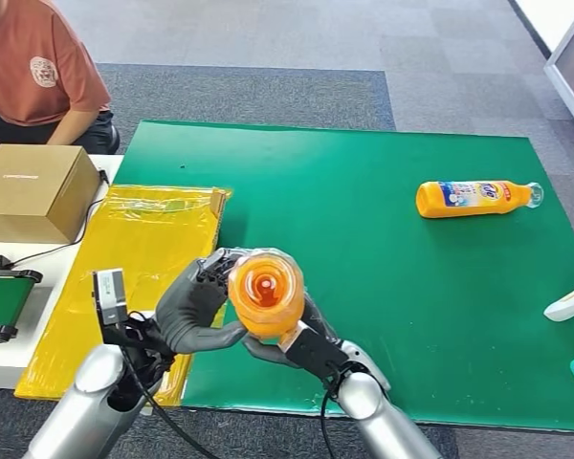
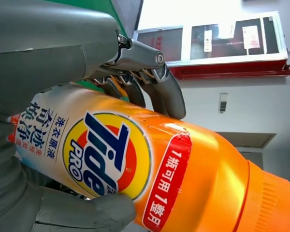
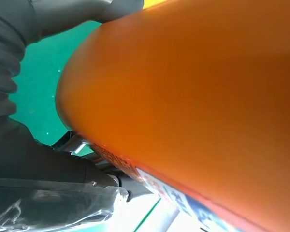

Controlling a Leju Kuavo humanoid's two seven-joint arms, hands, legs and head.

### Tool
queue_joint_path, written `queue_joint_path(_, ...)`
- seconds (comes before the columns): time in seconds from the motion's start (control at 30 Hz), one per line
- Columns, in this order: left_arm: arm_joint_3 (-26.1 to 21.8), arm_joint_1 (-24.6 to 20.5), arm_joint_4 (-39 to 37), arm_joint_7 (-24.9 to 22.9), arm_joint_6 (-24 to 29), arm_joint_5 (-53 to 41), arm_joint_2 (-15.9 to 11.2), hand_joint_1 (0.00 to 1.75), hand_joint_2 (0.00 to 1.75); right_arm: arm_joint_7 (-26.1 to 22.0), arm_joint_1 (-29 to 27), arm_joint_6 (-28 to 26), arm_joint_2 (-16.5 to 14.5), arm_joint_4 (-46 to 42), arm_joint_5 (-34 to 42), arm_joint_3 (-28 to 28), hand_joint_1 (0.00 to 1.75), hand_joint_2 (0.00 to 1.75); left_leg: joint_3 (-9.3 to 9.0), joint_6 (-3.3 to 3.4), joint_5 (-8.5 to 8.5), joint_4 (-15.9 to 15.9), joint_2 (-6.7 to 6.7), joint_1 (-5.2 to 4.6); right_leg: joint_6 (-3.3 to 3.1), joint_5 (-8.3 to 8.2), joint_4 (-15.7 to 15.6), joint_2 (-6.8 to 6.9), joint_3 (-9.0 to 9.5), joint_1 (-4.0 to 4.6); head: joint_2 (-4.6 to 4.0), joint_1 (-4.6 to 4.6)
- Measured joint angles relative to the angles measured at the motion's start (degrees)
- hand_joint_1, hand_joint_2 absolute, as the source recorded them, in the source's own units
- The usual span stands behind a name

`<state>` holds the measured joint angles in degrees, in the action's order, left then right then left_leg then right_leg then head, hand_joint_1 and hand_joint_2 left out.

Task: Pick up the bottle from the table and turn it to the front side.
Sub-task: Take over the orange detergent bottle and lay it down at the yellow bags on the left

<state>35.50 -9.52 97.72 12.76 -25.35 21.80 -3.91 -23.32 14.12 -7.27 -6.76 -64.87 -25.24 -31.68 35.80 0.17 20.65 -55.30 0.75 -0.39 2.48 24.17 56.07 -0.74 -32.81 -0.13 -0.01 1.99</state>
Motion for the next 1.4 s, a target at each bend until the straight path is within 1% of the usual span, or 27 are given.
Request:
queue_joint_path(0.3, 0.5, -1.7, -1.3, -1.6, 0.3, -3.5, -1.5, 1.75, 1.75, 0.5, 0.1, -0.3, -0.2, 1.9, -1.3, 0.7, 1.75, 1.75, 0.02, 0.0, 0.0, 0.0, 0.0, 0.0, 0.0, 0.0, 0.0, 0.0, 0.0, 0.0, -0.01, 0.0)
queue_joint_path(0.67, 1.3, -2.9, -2.4, -2.1, 0.3, -4.1, -3.1, 1.75, 1.75, 0.5, 0.1, -1.0, -0.3, 3.4, -2.0, 1.0, 1.75, 1.75, 0.03, 0.0, -0.01, 0.0, 0.0, 0.0, 0.0, 0.0, 0.0, 0.0, -0.01, 0.0, -0.01, -0.01)
queue_joint_path(0.7, 1.3, -3.0, -2.4, -2.1, 0.3, -4.1, -3.2, 1.34, 1.75, 0.5, 0.1, -1.0, -0.3, 3.5, -2.0, 1.0, 1.75, 1.75, 0.03, 0.0, -0.01, 0.0, 0.0, 0.0, 0.0, 0.0, 0.0, 0.0, -0.01, 0.0, -0.01, -0.01)
queue_joint_path(0.8, 1.4, -3.1, -2.6, -2.3, 0.4, -4.2, -3.4, 0.03, 1.75, 0.6, 0.2, -1.1, -0.3, 3.7, -2.1, 1.0, 1.75, 1.75, 0.03, 0.0, -0.01, 0.0, 0.0, 0.0, 0.0, 0.0, 0.0, 0.0, -0.01, 0.0, 0.0, 0.01)
queue_joint_path(0.83, 1.5, -3.1, -2.6, -2.5, 0.4, -4.3, -3.5, 0.0, 1.75, 0.7, 0.2, -1.2, -0.3, 3.8, -2.3, 1.1, 1.75, 1.75, 0.03, 0.0, -0.01, 0.0, 0.0, 0.0, 0.0, 0.0, 0.0, 0.0, -0.01, 0.0, 0.0, -0.01)
queue_joint_path(1.1, 3.0, -4.8, -3.2, -4.8, 0.4, -4.8, -4.2, 0.0, 1.75, 1.8, 0.8, -1.9, -0.7, 5.5, -4.3, 0.8, 1.75, 1.75, 0.04, 0.0, -0.02, 0.0, 0.01, 0.0, 0.0, -0.01, 0.0, 0.01, -0.01, 0.0, -0.01, 0.0)
queue_joint_path(1.4, 3.8, -5.9, -3.5, -5.1, 0.3, -4.8, -5.1, 0.0, 1.75, 1.8, 1.4, -2.0, -1.0, 6.9, -4.3, 0.7, 1.75, 1.75, 0.05, 0.0, -0.02, 0.0, 0.0, 0.0, 0.0, -0.01, 0.0, 0.0, -0.02, 0.0, -0.01, 0.0)
